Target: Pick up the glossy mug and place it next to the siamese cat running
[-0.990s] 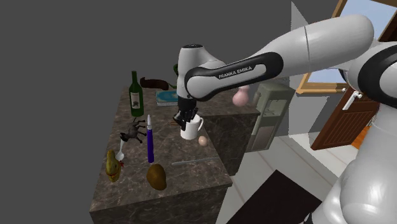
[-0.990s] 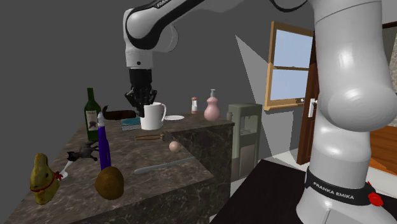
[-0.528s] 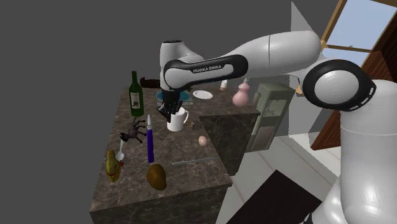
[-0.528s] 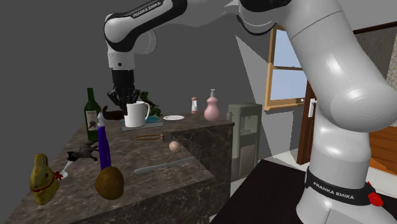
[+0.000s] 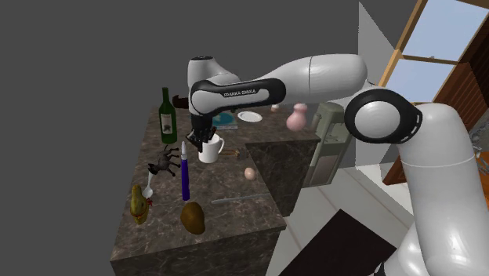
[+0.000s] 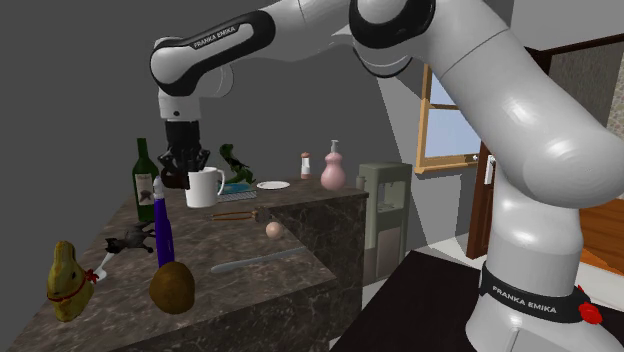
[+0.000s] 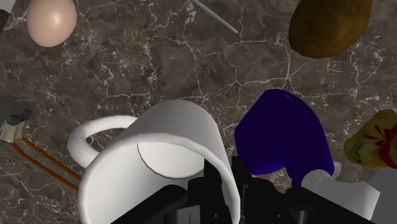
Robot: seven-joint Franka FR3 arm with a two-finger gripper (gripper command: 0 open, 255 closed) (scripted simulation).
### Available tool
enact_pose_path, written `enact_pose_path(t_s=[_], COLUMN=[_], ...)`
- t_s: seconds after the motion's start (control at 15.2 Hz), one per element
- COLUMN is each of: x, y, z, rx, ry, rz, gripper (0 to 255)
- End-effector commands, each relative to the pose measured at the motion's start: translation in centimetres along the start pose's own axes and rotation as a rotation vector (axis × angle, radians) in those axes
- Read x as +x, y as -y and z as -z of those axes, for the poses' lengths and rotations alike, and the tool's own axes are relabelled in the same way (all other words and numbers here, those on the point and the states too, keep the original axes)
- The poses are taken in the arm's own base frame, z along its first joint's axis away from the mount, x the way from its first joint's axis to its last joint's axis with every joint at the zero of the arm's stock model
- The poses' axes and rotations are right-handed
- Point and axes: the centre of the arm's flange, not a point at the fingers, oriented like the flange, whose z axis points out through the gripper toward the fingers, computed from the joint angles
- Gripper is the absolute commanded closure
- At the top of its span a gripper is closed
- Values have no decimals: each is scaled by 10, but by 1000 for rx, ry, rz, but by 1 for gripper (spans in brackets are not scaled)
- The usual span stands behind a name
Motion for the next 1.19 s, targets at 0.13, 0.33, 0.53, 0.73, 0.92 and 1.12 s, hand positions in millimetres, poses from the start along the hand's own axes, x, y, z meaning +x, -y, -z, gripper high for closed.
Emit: enact_pose_path(t_s=[0.13,0.33,0.53,0.73,0.92,1.12], x=[-1,-2,-2,-3,-4,-5], y=[1,2,2,3,4,5], z=[-21,-37,-53,-69,-85,-100], rx=[0,0,0,0,0,0], ry=[-1,-1,-1,-1,-1,-1], rz=[0,0,0,0,0,0], gripper=[255,255,255,255,255,255])
